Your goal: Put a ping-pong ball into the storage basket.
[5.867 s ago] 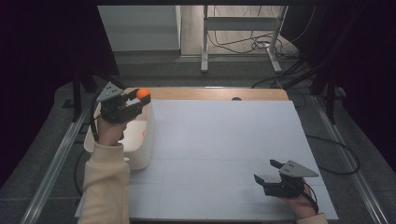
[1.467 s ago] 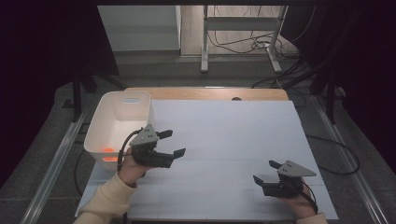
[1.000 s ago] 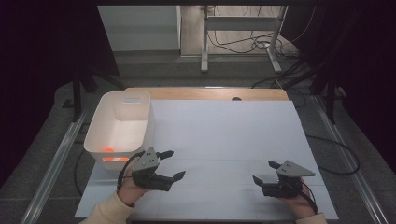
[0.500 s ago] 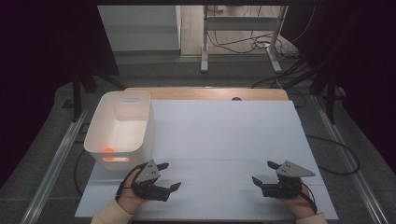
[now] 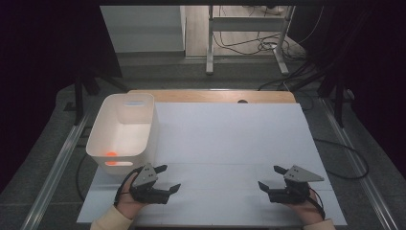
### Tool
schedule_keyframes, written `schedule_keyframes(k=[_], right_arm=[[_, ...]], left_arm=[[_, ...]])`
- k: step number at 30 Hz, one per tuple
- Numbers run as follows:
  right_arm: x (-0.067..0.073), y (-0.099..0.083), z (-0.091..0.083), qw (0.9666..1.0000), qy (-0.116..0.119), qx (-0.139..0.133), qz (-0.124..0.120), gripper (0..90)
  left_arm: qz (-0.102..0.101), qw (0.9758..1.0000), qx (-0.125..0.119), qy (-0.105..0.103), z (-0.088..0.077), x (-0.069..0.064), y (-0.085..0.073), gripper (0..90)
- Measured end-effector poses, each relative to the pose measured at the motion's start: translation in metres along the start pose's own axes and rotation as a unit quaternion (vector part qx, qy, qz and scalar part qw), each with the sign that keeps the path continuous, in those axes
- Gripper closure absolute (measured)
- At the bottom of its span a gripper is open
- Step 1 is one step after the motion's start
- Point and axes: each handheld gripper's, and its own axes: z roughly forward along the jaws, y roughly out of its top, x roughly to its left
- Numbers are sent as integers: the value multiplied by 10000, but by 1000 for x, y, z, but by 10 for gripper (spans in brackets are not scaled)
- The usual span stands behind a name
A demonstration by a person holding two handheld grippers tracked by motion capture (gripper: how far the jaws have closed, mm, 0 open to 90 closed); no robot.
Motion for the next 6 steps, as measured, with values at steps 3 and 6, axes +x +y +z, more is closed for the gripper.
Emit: schedule_keyframes(k=[3,6], right_arm=[[1,0,0,10000,19,1,-12,158],[1,0,1,10000,53,10,-32,158]], left_arm=[[17,10000,3,-8,0,-1,0,185],[19,10000,5,-7,1,-1,1,185]])
